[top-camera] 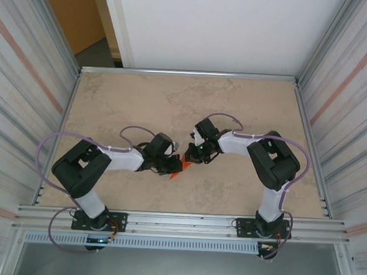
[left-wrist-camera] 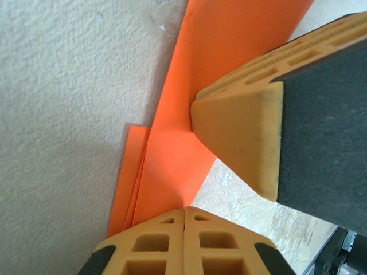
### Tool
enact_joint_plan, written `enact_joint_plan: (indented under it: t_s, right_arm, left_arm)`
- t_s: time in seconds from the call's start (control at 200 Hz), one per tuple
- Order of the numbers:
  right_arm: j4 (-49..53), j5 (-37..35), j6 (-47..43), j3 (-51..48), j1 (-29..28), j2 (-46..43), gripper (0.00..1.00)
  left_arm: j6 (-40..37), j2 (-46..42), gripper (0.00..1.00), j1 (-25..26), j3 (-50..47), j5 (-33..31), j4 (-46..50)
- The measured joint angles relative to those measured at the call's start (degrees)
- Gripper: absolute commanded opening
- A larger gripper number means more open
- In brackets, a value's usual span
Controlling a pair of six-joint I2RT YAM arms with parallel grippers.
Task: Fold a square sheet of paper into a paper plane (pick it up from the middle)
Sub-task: Fold the wing for the fifth time at the center of the table.
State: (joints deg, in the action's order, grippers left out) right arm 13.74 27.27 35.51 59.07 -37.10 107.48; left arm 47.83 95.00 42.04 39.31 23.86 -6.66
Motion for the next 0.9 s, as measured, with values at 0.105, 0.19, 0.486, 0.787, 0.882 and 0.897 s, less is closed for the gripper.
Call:
enact_joint_plan:
  t_s: [0.105,0.19,0.486,0.787,0.882,0.897]
  right_arm:
    - [0.7,0.0,0.0,0.5,0.0,0.2,0.09]
    - [1.4,0.0,0.0,0.9,0.0,0.5,0.09]
    - [2.4,0.0,0.0,1.6,0.0,0.9,0.09]
    - [2.8,0.1,0.0,1.9,0.0,1.0,0.09]
    - [2.8,0.1,0.0,1.9,0.0,1.1,0.09]
    - [2.8,0.1,0.0,1.9,0.0,1.1,0.09]
  left_arm:
    - [-0.2,0.0,0.00,-0.1,-0.1,0.2,0.0]
    - [-1.2,0.0,0.00,-0.1,-0.1,0.4,0.3]
    - [-6.7,-1.3,0.00,-0.1,0.2,0.5,4.7]
    - [-9.3,-5.1,0.00,0.6,1.5,0.5,12.4]
    - [-9.2,-5.6,0.00,1.7,2.3,0.5,12.6]
    - [-9.2,-5.6,0.00,1.8,2.4,0.5,12.6]
